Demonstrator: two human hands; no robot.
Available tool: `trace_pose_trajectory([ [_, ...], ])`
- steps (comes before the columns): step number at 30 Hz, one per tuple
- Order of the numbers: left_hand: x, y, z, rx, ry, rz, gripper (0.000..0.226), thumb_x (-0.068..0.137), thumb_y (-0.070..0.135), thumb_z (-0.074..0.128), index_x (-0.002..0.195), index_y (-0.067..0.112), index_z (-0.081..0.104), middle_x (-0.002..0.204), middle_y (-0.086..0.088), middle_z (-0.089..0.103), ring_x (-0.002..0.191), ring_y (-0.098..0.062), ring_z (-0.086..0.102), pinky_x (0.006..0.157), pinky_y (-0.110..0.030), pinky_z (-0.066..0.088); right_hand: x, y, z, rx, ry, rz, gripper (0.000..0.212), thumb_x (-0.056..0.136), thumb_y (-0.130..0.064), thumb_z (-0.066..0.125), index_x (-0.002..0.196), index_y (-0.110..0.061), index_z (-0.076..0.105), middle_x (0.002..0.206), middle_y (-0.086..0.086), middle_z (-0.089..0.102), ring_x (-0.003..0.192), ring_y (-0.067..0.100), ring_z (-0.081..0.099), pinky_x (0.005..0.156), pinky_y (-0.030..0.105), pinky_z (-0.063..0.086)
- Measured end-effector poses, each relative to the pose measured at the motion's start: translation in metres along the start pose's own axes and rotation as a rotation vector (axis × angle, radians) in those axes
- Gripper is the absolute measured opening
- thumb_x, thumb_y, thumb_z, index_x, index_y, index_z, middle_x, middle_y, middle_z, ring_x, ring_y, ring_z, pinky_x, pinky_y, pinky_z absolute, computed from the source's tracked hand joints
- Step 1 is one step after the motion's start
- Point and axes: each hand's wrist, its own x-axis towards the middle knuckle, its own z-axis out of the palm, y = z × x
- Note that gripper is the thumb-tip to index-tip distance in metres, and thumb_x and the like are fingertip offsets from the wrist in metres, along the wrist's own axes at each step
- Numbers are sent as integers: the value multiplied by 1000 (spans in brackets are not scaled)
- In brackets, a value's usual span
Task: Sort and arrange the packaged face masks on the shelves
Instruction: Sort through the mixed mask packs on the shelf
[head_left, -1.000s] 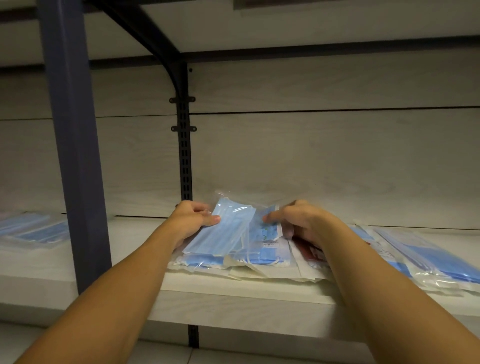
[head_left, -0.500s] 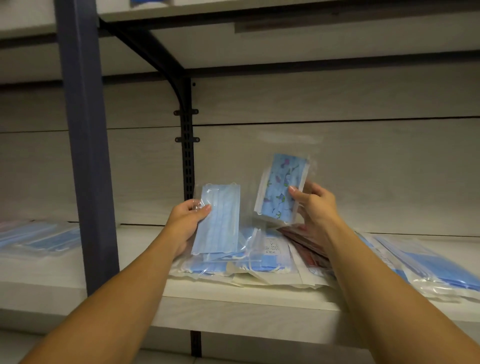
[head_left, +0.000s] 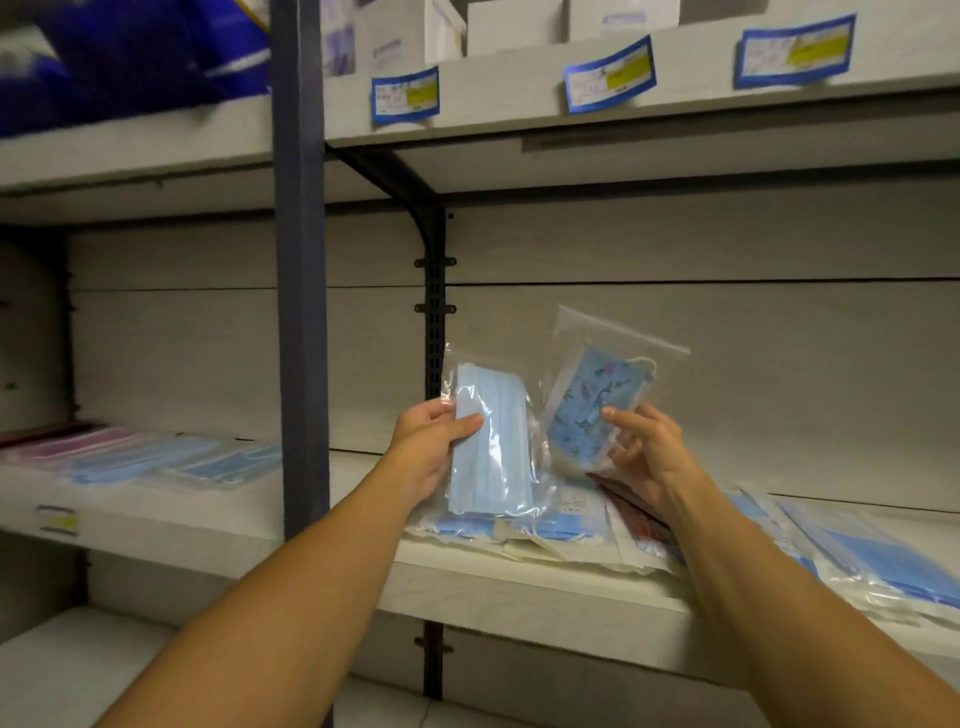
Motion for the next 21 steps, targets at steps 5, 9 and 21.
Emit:
trace_pose_trajectory([
  [5,-38,25,11,-6,3,66,26,85,-6,73,108,5,67,105,-10,76,100,-28,72,89,-43,59,-23,-14,16,-24,-79,19,30,87,0,67,117,-5,68,116,21,72,106,39,70,90,59,55],
  [9,-69,41,10,-17,28,103,27,87,-7,70,108,9,65,112,-13,74,103,-29,72,92,-47,58,-42,-29,29,-39,-114,0,28,89,2,65,117,1,66,103,17,75,86,30,74,73,48,61],
  [21,-165,77,-46,0,66,99,34,87,-3,70,119,4,65,116,-13,73,108,-30,71,93,-47,57,-102,-12,73,-186,-263,86,24,83,4,72,107,1,70,102,16,76,91,30,74,79,40,61],
])
